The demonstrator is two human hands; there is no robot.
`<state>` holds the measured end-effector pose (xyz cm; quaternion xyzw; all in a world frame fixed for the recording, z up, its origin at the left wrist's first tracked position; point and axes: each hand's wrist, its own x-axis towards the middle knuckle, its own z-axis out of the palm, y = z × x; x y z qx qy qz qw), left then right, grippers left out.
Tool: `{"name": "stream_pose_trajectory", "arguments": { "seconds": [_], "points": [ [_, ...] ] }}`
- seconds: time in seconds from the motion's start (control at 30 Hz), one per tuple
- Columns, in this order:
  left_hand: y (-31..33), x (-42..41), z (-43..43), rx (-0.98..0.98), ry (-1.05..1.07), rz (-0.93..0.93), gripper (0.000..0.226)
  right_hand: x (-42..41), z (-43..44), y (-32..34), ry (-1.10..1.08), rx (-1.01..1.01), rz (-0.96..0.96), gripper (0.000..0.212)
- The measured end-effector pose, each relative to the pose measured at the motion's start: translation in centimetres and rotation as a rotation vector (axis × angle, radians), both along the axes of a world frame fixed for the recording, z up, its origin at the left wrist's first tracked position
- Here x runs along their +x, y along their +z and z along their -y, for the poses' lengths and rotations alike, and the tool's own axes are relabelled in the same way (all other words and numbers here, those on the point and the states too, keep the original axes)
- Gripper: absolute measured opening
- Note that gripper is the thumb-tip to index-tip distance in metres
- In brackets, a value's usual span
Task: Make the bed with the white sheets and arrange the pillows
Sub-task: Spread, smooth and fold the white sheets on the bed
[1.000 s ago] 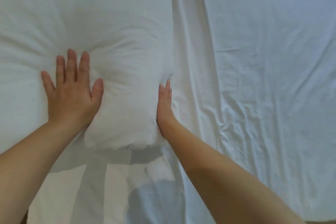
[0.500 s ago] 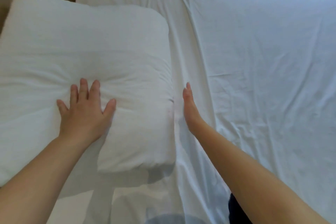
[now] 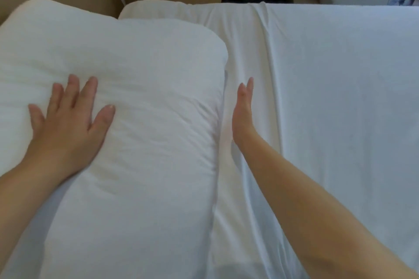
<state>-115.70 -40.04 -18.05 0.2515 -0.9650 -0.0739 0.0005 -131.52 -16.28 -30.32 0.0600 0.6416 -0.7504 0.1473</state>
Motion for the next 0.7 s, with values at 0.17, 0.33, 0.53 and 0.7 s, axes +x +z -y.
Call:
{"name": "stream_pose_trajectory", "arguments": {
  "seconds": [0.17,0.33,0.53,0.7],
  "points": [
    [-1.0,0.0,0.7,0.029,0.071,-0.042,0.090,-0.2,7.7,0.2,0.141,0.079,-0.151,0.076],
    [-1.4,-0.7,-1.2,-0.039,0.063,0.057,0.079,-6.1,3.6,-1.3,0.034,0.067,-0.072,0.062],
    [-2.3,-2.5,-0.1,-0.050,0.093,0.070,0.071,-7.0,4.6,-0.1,0.106,0.073,-0.153,0.066],
    [-3.2,-2.4,-0.3,-0.062,0.085,0.041,0.077,-6.5,7.1,0.4,0.128,0.031,-0.042,0.071]
  ]
}}
